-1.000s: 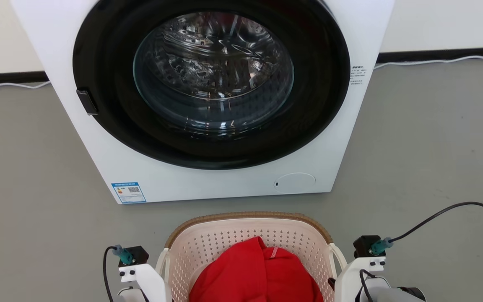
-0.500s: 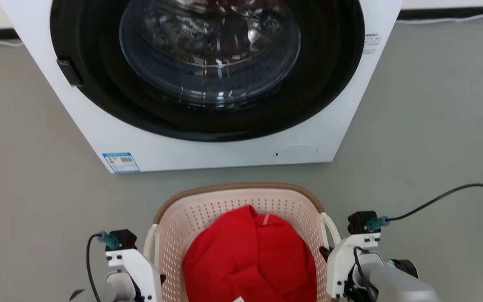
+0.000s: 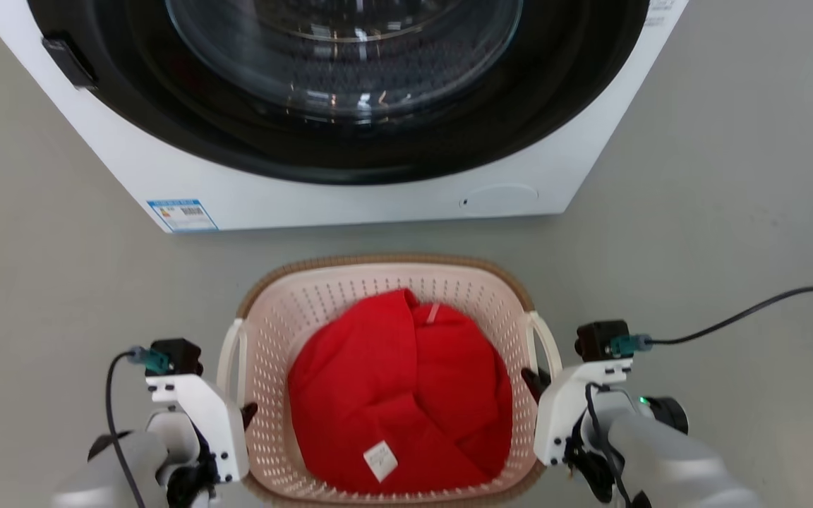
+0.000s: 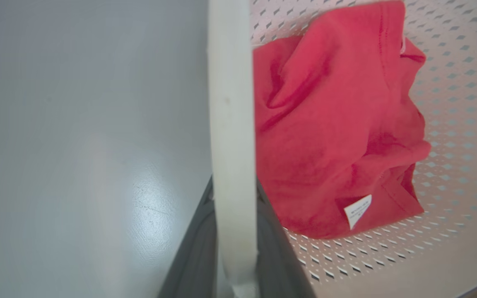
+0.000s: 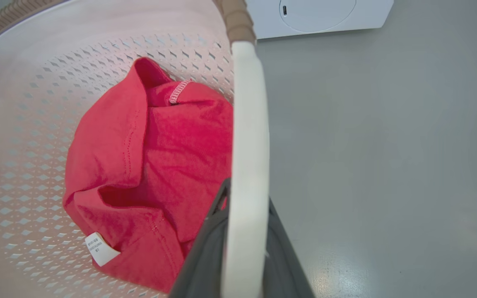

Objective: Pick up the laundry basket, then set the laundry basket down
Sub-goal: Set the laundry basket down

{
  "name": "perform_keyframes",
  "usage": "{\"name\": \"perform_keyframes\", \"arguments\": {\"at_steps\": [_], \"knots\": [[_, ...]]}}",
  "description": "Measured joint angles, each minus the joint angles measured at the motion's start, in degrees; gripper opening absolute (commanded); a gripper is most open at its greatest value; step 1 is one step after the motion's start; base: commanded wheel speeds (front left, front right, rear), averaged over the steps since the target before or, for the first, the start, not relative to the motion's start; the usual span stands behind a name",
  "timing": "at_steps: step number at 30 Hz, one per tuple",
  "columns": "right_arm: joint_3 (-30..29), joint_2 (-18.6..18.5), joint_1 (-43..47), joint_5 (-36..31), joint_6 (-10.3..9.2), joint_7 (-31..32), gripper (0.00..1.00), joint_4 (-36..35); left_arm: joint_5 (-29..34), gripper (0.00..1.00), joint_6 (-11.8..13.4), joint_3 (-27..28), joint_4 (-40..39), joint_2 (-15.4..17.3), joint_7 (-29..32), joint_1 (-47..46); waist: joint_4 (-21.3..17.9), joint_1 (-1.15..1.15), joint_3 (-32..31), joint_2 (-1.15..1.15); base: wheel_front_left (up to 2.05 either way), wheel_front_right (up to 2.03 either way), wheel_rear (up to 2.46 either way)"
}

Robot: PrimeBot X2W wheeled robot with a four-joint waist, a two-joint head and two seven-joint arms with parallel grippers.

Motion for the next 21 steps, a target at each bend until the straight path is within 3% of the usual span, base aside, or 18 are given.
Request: {"name": "perform_keyframes", "arguments": {"at_steps": [21], "knots": [[0.2, 0.5, -6.5, 0.0, 0.05, -6.3, 0.0, -0.6, 0.8, 0.0, 0.0, -0.1, -7.2, 6.3, -4.6, -5.9, -0.1, 0.0, 10.7, 0.0, 0.0, 0.0, 0.0]]}}
